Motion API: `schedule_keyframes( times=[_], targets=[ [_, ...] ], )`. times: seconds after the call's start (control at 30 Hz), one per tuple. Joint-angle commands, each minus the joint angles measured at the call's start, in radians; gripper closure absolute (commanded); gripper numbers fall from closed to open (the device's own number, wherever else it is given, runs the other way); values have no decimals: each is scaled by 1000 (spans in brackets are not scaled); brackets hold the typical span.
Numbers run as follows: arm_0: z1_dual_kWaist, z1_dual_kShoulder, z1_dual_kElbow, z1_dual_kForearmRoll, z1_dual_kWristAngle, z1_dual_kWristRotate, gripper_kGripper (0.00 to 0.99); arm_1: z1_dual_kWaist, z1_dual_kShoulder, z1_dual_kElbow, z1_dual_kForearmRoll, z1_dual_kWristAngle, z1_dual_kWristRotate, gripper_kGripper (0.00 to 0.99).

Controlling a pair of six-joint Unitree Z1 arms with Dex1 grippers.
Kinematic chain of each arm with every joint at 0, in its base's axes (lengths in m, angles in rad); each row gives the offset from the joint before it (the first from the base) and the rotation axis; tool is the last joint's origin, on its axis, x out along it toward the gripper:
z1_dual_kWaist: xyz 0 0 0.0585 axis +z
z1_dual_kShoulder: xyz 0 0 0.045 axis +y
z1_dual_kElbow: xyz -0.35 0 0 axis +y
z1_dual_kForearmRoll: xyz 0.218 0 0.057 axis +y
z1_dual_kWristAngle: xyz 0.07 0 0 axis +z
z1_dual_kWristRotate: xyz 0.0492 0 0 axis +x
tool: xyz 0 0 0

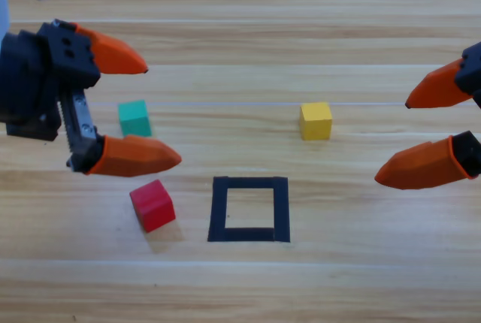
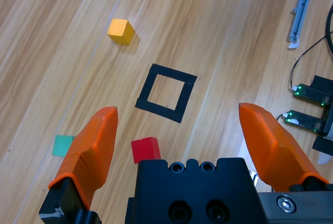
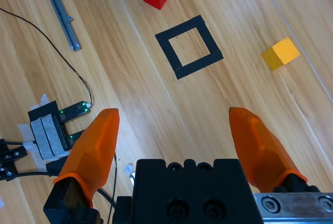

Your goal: Stack the blocks in the rectangular block: red at the bottom, yellow in the middle, green on top

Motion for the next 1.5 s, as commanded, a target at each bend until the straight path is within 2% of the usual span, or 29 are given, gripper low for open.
schedule_keyframes(
  times=[0.03, 0.17, 0.27, 0.33, 0.4, 0.47, 0.53, 0.6, 0.83, 0.9, 1.07, 1.17, 1.3, 1.4, 1.5],
  targets=[
    [-20, -8, 27, 16, 14, -5, 0, 21, 27, 11, -1, 16, 3, 60],
    [-20, 0, 30, 13, 12, -5, 0, 21, 26, 11, -1, 13, 8, 60],
    [-20, 6, 30, 10, 12, -7, 0, 10, 18, 4, 2, -35, 53, 59],
    [-20, 11, 34, 10, 15, -5, 0, -14, 21, -6, 2, -102, 111, 57],
    [-20, 11, 44, 8, 17, -5, 0, -68, 40, -15, 2, -115, 172, 57],
    [-20, 17, 46, 5, 17, -7, 0, -118, 83, -38, 2, -124, 254, 57],
    [-20, 18, 47, 5, 18, -8, 0, -149, 150, -79, 2, -168, 319, 59],
    [-20, 18, 52, 7, 33, -24, 0, -151, 231, -136, 2, -251, 361, 59],
    [-17, 28, 61, 2, 93, -168, 0, -154, 458, -331, 76, -328, 445, 57],
    [-17, 37, 63, -4, 126, -234, 0, -166, 514, -378, 94, -331, 477, 57],
    [-12, 77, 43, -1, 256, -478, 0, -253, 741, -659, 304, -314, 599, 57],
    [17, 83, 37, 7, 307, -653, 0, -276, 842, -783, 387, -308, 643, 57],
    [22, 133, 14, 18, 365, -858, 0, -312, 908, -834, 399, -250, 678, 57],
    [22, 186, -40, 79, 405, -995, 0, -313, 940, -858, 398, -244, 682, 57],
    [22, 215, -59, 125, 414, -1117, 0, -313, 977, -883, 399, -230, 680, 59]
  ],
)
